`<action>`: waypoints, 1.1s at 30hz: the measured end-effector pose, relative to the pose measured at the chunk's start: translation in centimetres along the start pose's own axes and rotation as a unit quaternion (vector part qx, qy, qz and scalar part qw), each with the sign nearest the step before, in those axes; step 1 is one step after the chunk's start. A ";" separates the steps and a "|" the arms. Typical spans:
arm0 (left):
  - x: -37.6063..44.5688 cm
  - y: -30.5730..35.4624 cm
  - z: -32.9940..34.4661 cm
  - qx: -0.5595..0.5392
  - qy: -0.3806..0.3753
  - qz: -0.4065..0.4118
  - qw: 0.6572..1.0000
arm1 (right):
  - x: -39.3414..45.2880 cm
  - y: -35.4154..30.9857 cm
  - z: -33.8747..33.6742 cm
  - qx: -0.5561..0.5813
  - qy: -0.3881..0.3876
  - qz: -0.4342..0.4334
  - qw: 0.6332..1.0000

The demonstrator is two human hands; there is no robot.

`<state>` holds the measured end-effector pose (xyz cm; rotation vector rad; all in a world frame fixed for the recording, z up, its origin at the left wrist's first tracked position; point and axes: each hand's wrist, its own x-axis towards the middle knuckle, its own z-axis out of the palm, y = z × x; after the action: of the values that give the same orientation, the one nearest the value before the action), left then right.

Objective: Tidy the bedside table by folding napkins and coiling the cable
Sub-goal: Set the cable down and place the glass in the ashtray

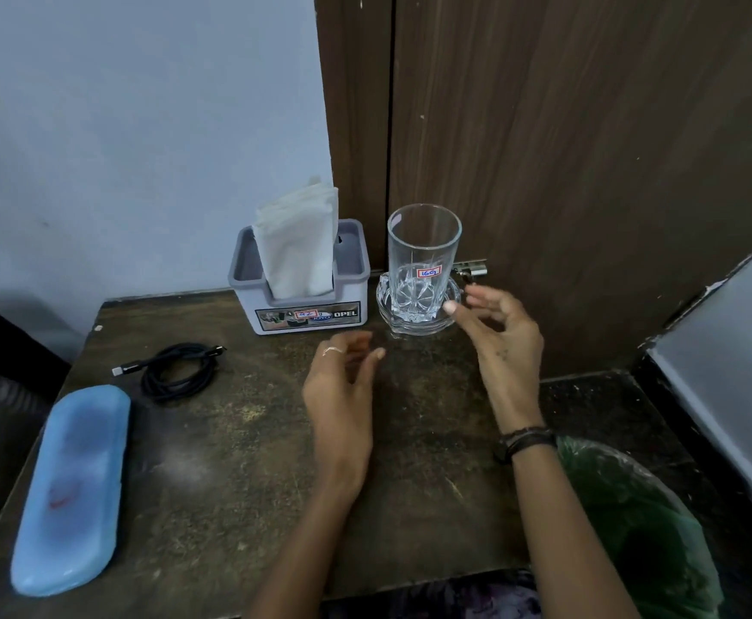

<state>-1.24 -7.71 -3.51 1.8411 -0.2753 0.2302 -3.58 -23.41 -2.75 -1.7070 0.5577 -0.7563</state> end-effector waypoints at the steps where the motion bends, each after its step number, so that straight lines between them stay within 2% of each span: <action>1: -0.4 -0.1 -0.7 -0.008 0.031 -0.004 0.999 | -0.8 -0.6 0.3 -0.004 0.043 -0.036 0.998; 3: -0.6 -0.5 -2.3 -0.021 0.087 -0.022 0.996 | -2.4 -1.9 1.6 0.012 0.066 -0.079 0.995; 7: 1.1 -1.2 -4.7 -0.024 0.143 -0.060 0.988 | -4.9 -3.3 5.9 -0.003 0.001 -0.065 0.998; 11: 3.8 -1.6 -5.6 -0.052 0.095 -0.098 0.989 | -4.4 -3.0 8.8 -0.023 -0.044 0.002 0.999; 16: 5.5 -2.3 -5.7 -0.107 0.013 -0.098 0.989 | -3.5 -2.7 10.4 0.002 -0.100 0.009 0.995; 28: 4.6 -1.7 -6.4 -0.061 0.007 -0.093 0.994 | -4.3 -2.4 9.9 0.002 -0.084 -0.015 0.996; 30: 3.9 -0.9 -6.8 -0.022 0.018 -0.082 0.996 | -5.0 -2.6 9.9 -0.019 -0.040 -0.025 0.999; 33: 2.7 0.3 -8.5 0.088 0.051 -0.016 0.995 | -7.1 -3.6 10.3 -0.061 0.019 -0.111 0.992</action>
<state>1.06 0.14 -0.04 2.0000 -0.1594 0.3338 -0.92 -10.63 -2.40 -1.8924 0.4518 -0.9320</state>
